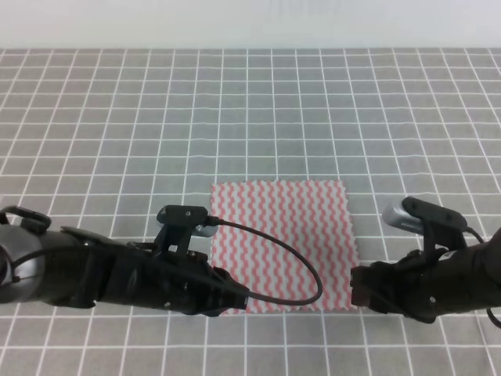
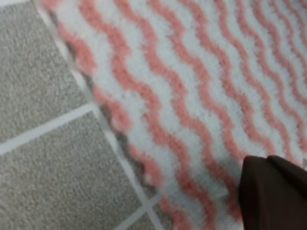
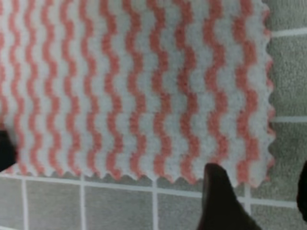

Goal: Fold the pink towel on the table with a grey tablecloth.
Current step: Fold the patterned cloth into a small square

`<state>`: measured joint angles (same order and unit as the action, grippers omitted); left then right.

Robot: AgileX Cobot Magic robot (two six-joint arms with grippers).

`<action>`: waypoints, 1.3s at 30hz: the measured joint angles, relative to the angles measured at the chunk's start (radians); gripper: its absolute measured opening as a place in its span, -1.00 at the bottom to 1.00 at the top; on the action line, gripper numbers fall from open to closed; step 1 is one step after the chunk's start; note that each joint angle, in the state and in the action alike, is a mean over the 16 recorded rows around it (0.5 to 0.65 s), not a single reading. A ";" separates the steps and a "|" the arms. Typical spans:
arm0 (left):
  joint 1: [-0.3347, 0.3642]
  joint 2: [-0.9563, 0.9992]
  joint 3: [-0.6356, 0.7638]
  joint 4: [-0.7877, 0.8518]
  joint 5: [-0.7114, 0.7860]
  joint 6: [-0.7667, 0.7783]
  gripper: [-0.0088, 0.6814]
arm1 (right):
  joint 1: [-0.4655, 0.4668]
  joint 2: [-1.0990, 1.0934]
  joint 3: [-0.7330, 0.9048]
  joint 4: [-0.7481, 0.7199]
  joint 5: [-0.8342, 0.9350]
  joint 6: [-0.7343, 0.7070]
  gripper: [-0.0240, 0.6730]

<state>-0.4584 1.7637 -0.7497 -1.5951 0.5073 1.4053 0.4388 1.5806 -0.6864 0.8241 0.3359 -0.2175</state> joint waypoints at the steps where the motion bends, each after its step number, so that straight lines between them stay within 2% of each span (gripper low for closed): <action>1: 0.000 0.003 0.000 0.000 0.000 0.000 -0.99 | 0.000 0.004 -0.001 0.001 0.000 0.000 -0.02; 39: 0.000 0.013 0.000 0.001 0.004 0.003 -0.99 | 0.000 0.060 -0.057 0.036 0.046 -0.003 -0.08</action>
<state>-0.4584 1.7770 -0.7494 -1.5939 0.5115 1.4086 0.4388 1.6411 -0.7430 0.8603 0.3822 -0.2206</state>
